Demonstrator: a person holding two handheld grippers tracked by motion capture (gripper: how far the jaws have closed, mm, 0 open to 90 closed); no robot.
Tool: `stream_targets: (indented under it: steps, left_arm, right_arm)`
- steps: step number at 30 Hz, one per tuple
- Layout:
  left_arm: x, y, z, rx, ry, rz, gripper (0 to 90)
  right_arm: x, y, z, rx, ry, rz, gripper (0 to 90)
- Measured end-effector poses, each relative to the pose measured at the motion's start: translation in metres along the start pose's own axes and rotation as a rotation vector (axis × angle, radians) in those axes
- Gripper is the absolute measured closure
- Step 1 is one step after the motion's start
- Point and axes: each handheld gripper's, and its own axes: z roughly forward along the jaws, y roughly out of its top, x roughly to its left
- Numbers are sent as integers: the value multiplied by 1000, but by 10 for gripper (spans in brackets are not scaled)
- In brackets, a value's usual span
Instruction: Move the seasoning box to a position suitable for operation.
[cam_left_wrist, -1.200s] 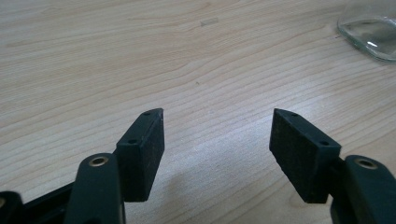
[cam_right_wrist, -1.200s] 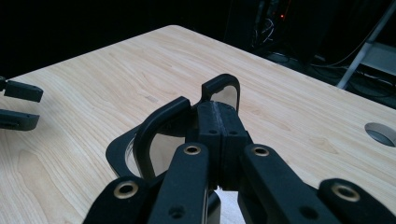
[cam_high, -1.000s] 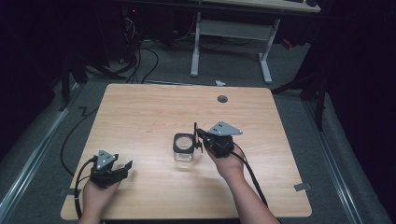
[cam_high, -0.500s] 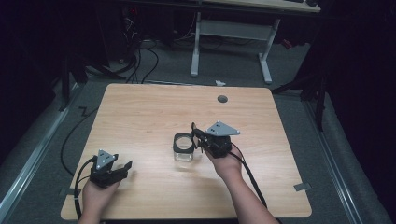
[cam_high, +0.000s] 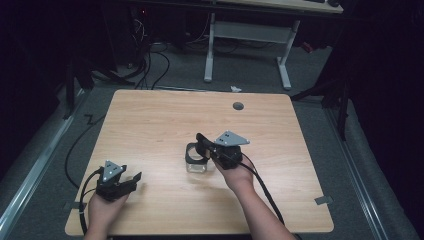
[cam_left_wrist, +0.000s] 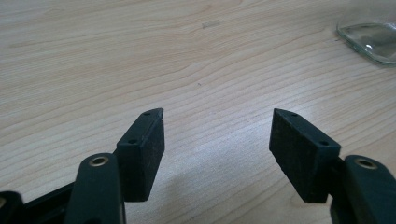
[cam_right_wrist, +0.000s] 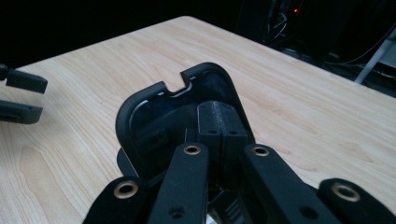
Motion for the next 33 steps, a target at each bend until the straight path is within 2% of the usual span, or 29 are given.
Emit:
stream_targets:
  steps: [7, 14, 22, 25, 27, 32, 33]
  left_arm:
    - [2, 1, -1, -5, 1, -6, 363]
    - [2, 1, 0, -4, 1, -7, 363]
    - [1, 1, 0, -5, -2, -1, 362]
    - [0, 1, -1, -8, -6, 0, 362]
    - [-1, 1, -1, -9, -7, -2, 361]
    - [-1, 0, -3, -9, -11, 3, 359]
    - [-1, 0, -3, -9, -11, 3, 359]
  right_arm:
    - [11, -11, 23, 66, 30, -19, 900]
    - [13, -12, 23, 65, 30, -25, 900]
    - [3, -5, 8, 28, -4, -13, 900]
    - [-8, -6, -3, 14, -35, -2, 893]
    - [-10, -7, -5, 16, -43, 3, 886]
    - [-28, -17, -20, 13, -95, 36, 821]
    - [-28, -17, -20, 13, -95, 36, 821]
